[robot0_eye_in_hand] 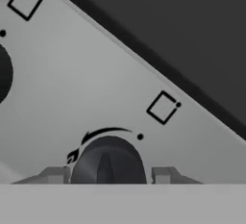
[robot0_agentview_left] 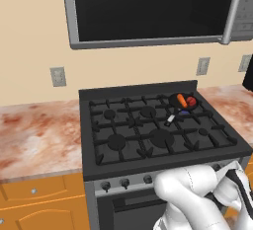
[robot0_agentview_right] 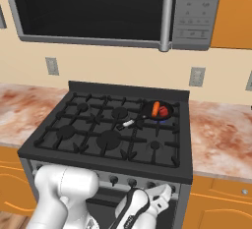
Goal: Put the carrot and bell pepper in the pan. Then turn on the rear right burner and set the heat to medium.
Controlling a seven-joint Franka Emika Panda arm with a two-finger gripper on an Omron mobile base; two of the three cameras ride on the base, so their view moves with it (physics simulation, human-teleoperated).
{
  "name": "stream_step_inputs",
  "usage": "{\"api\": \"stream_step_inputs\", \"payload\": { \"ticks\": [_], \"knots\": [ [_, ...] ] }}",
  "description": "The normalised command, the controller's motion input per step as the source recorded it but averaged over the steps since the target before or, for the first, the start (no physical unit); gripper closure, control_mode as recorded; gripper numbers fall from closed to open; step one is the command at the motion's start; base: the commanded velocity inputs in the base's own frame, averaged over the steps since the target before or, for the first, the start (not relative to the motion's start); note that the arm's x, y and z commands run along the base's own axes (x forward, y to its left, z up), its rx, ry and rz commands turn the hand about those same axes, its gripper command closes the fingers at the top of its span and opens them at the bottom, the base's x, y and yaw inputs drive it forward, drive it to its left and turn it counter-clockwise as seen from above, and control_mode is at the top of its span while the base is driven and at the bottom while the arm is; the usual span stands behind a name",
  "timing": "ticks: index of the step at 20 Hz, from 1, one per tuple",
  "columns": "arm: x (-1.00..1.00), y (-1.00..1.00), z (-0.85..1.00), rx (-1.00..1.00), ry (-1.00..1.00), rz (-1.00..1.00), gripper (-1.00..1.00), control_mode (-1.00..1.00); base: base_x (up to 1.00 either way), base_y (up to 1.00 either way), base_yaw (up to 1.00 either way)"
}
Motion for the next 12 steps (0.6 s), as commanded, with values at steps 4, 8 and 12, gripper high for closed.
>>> {"api": "stream_step_inputs", "payload": {
  "ticks": [4, 8, 12],
  "knots": [
    [-0.06, -0.16, -0.03, -0.22, 0.0, 0.0, 1.0, -1.0, 0.0, 0.0, 0.0],
    [-0.04, -0.16, -0.08, -0.21, 0.0, 0.0, 1.0, -1.0, 0.0, 0.0, 0.0],
    [-0.03, -0.14, -0.11, -0.22, 0.0, 0.0, 1.0, -1.0, 0.0, 0.0, 0.0]
  ]
}}
